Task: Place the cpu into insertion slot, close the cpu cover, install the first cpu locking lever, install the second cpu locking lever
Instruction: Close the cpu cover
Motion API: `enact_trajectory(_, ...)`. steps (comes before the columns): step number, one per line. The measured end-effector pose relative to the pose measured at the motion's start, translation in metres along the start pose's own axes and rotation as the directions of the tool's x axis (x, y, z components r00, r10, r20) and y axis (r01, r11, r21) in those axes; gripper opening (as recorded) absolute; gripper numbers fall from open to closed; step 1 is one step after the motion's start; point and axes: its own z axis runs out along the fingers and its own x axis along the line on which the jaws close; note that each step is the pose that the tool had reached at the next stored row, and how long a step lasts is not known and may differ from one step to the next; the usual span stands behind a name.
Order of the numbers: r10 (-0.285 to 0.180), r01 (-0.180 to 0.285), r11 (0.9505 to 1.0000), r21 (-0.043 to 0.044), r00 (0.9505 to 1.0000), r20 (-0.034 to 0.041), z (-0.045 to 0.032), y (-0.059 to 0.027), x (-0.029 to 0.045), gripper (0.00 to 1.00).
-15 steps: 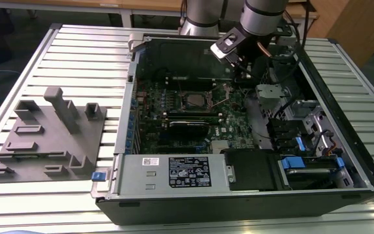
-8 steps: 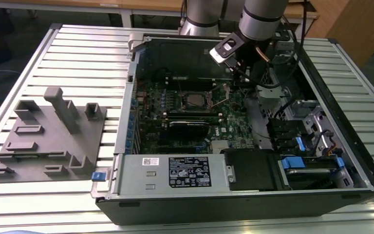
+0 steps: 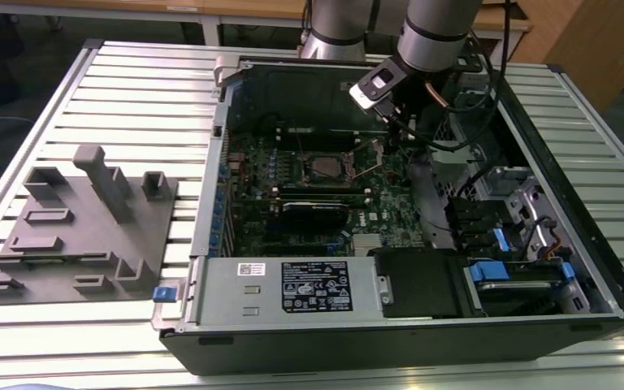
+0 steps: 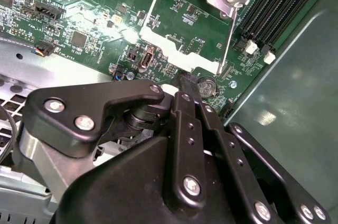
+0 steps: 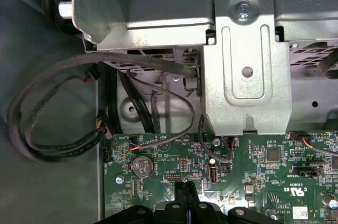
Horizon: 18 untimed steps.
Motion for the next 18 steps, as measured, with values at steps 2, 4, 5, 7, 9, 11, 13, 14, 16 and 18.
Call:
enact_trajectory(2,0.000,0.000,1.0000,0.0000,1.0000,-0.0001,0.0000,-0.0002,0.0000,0.11)
enact_trajectory(4,0.000,0.000,1.0000,-0.0001,1.0000,-0.0002,0.0001,-0.0010,0.0000,0.11)
enact_trajectory(5,0.000,0.000,1.0000,0.0000,1.0000,-0.0001,0.0001,-0.0017,-0.0001,0.11)
enact_trajectory(7,0.000,0.000,1.0000,0.0000,1.0000,0.0000,0.0001,-0.0032,-0.0002,0.11)
enact_trajectory(9,0.000,0.000,1.0000,0.0000,1.0000,0.0000,0.0001,-0.0050,-0.0003,0.11)
enact_trajectory(11,0.000,0.000,1.0000,0.0000,1.0000,0.0000,0.0002,-0.0068,-0.0004,0.11)
enact_trajectory(13,0.000,0.000,1.0000,0.0000,1.0000,-0.0001,0.0002,-0.0087,-0.0005,0.11)
enact_trajectory(14,0.000,0.000,1.0000,0.0000,1.0000,0.0000,0.0002,-0.0097,-0.0005,0.11)
enact_trajectory(16,0.000,0.000,1.0000,0.0000,1.0000,0.0000,0.0002,-0.0113,-0.0006,0.11)
enact_trajectory(18,0.000,0.000,1.0000,0.0000,1.0000,-0.0001,0.0003,-0.0126,-0.0007,0.11)
